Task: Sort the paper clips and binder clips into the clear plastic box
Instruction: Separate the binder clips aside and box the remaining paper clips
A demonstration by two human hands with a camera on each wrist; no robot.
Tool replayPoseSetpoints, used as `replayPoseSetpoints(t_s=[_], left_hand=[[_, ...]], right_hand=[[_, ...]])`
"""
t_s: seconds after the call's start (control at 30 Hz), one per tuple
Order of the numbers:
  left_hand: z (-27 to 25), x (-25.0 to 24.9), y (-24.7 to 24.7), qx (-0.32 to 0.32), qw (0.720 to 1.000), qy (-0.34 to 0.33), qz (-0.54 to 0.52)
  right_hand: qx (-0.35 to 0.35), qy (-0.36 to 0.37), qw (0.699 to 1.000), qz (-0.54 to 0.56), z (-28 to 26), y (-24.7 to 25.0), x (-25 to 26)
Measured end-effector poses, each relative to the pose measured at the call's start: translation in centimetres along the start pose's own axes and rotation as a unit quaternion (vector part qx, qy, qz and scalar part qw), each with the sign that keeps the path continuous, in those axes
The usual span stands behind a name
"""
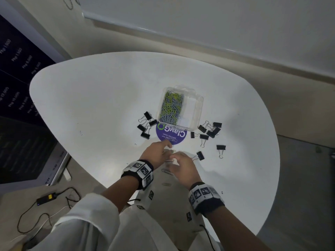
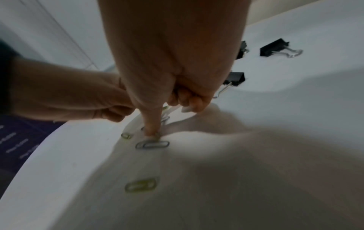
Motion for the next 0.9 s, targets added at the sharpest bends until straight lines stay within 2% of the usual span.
replayPoseSetpoints(t_s=[0.07, 0.17, 0.3, 0.37, 0.43, 0.5, 0.57, 0.63, 0.73, 0.9], left_hand=[[0.3, -0.7, 0.1, -0.014, 0.999, -0.017, 0.037], [1.0, -1.3, 0.1, -0.022, 0.994, -0.046, 0.101], [1.7, -1.8, -0.4, 0.013, 0.980, -0.068, 0.186], [2.0, -1.7, -0.5, 0.032, 0.980, -0.063, 0.188], [2.0, -1.3, -0.4, 0.046, 0.985, -0.062, 0.152], [1.7, -0.9, 0.0, 0.036, 0.995, -0.050, 0.073], [1.2, -0.4, 0.4, 0.019, 1.000, 0.002, -0.016], [0.8, -0.1, 0.8, 0.012, 0.993, 0.063, -0.096], [0.2, 0.5, 0.9, 0.010, 0.974, 0.121, -0.193], [-0.3, 1.6, 0.7, 0.005, 0.961, 0.138, -0.241]], right_hand=[[-0.017, 0.013, 0.998, -0.056, 0.1, -0.3, 0.1], [-0.034, 0.013, 0.997, -0.071, -0.1, 0.0, 0.6], [-0.032, 0.013, 0.994, -0.101, 0.2, 0.3, 0.6], [-0.025, 0.014, 0.994, -0.108, 0.2, 0.3, 0.3], [-0.024, 0.015, 0.995, -0.095, 0.2, 0.3, -0.2], [-0.026, 0.015, 0.998, -0.048, -0.1, 0.5, -0.2], [-0.037, -0.005, 0.999, 0.020, -0.3, 0.8, -0.4], [-0.037, -0.051, 0.994, 0.084, -0.5, 1.0, -0.6], [-0.048, -0.096, 0.975, 0.192, -0.7, 1.3, -1.1], [-0.025, -0.142, 0.952, 0.270, -0.4, 1.2, -1.5]])
Point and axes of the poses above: each hand's wrist, its own z-axis towards the middle knuckle, its own y-axis out of the back of the hand, x = y × z, the point moved 4 cm from there along z, towards the middle knuckle, and after that the axes turned 2 degrees about x, right-handed, at the moved point
